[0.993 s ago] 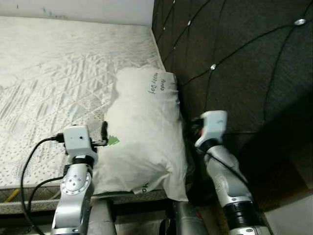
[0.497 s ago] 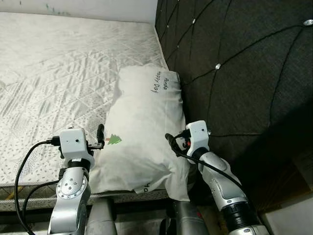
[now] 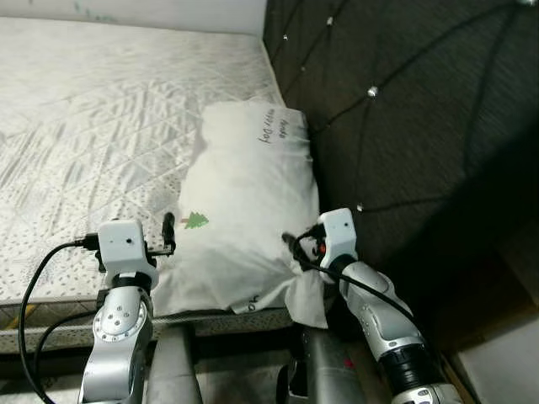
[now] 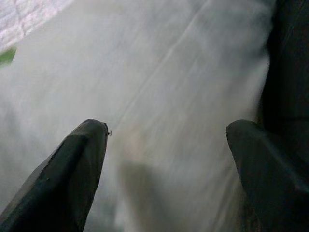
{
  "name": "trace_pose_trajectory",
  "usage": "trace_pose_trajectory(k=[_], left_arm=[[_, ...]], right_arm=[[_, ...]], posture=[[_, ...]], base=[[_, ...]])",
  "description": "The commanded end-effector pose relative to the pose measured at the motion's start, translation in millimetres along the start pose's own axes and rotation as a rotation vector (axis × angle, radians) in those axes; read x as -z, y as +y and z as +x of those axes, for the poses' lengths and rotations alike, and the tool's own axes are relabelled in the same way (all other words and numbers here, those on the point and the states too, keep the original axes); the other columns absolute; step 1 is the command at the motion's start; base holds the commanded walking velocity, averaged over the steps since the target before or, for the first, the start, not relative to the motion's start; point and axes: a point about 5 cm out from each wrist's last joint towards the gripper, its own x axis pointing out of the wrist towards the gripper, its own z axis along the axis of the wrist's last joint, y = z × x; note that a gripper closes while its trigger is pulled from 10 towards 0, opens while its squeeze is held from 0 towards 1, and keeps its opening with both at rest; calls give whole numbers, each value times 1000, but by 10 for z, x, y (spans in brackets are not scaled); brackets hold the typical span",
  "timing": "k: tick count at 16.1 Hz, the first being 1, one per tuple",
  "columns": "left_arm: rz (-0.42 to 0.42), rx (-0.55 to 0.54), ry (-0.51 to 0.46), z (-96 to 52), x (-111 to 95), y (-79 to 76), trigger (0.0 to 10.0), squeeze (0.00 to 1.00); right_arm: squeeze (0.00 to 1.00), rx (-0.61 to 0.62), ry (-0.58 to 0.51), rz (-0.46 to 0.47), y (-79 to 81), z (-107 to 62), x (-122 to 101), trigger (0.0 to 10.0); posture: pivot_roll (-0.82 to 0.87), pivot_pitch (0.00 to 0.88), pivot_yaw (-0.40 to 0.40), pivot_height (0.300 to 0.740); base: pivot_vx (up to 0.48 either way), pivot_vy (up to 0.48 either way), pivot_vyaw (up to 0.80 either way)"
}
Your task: Clean up the room
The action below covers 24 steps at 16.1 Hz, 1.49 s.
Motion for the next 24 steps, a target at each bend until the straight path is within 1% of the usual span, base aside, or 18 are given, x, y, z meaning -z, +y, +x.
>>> trace_pose_trajectory(k=[1, 2, 3, 4, 7, 9, 11, 12, 13, 14, 15, 17, 18, 19, 20, 22, 24], left_arm=[[17, -5, -6, -5, -38, 5, 10000, 0], [38, -6, 12, -25, -18, 52, 10000, 0], [55, -15, 23, -43, -5, 96, 10000, 0], [63, -27, 29, -55, 1, 127, 10000, 0], [75, -49, 33, -86, -20, 177, 10000, 0], [82, -63, 40, -128, -59, 226, 10000, 0], [88, -79, 58, -199, -37, 282, 10000, 0], [89, -86, 67, -235, -13, 295, 10000, 0], [88, -87, 72, -251, -6, 287, 10000, 0], [84, -84, 75, -268, -9, 261, 10000, 0], [78, -76, 78, -281, -15, 229, 10000, 0], [77, -72, 83, -305, -20, 229, 10000, 0], [76, -68, 85, -305, -19, 229, 10000, 0], [74, -62, 84, -293, -24, 224, 10000, 0], [71, -56, 77, -275, -43, 211, 10000, 0], [63, -49, 72, -269, -69, 179, 10000, 0], [59, -44, 71, -287, -84, 142, 10000, 0]], right_arm=[[0, -34, 27, -44, -22, 12, -13, 10000], [0, -89, 54, -111, -51, 19, -17, 10000], [0, -106, 92, -140, -111, 30, -9, 10000], [0, -107, 108, -159, -159, 41, -20, 10000], [0, -146, 161, -200, -209, 85, -48, 10000], [0, -151, 169, -213, -198, 137, -89, 10000], [0, -198, 195, -220, -109, 162, -39, 10000], [0, -211, 201, -224, -48, 187, -12, 9098], [0, -221, 206, -227, -8, 209, 0, 2275], [0, -230, 204, -207, 42, 241, -5, 0], [0, -213, 184, -159, 104, 306, -58, 0], [0, -190, 174, -117, 145, 355, -98, 0], [0, -150, 158, -89, 162, 400, -141, 0], [0, -68, 104, -56, 157, 469, -258, 0], [0, -21, 77, 1, 187, 542, -380, 0], [0, 19, 59, 58, 241, 628, -510, 0], [0, 33, 52, 83, 322, 697, -608, 0]], posture=[[57, 50, -92, 592], [66, 57, -91, 592], [66, 57, -91, 592], [75, 67, -92, 592], [91, 92, -97, 592], [115, 118, -108, 592], [122, 135, -119, 592], [123, 139, -122, 592], [124, 140, -123, 592], [129, 144, -125, 592], [131, 150, -125, 592], [133, 151, -125, 592], [133, 149, -124, 592], [133, 147, -124, 592], [133, 145, -124, 592], [135, 146, -131, 592], [147, 150, -147, 592]], base=[[0, 0, 0], [0, 0, 0], [0, 0, 0], [0, 0, 0], [0, 0, 0], [0, 0, 0], [0, 0, 0], [0, 0, 0], [0, 0, 0], [0, 0, 0], [0, 0, 0], [0, 0, 0], [0, 0, 0], [0, 0, 0], [0, 0, 0], [0, 0, 0], [0, 0, 0]])
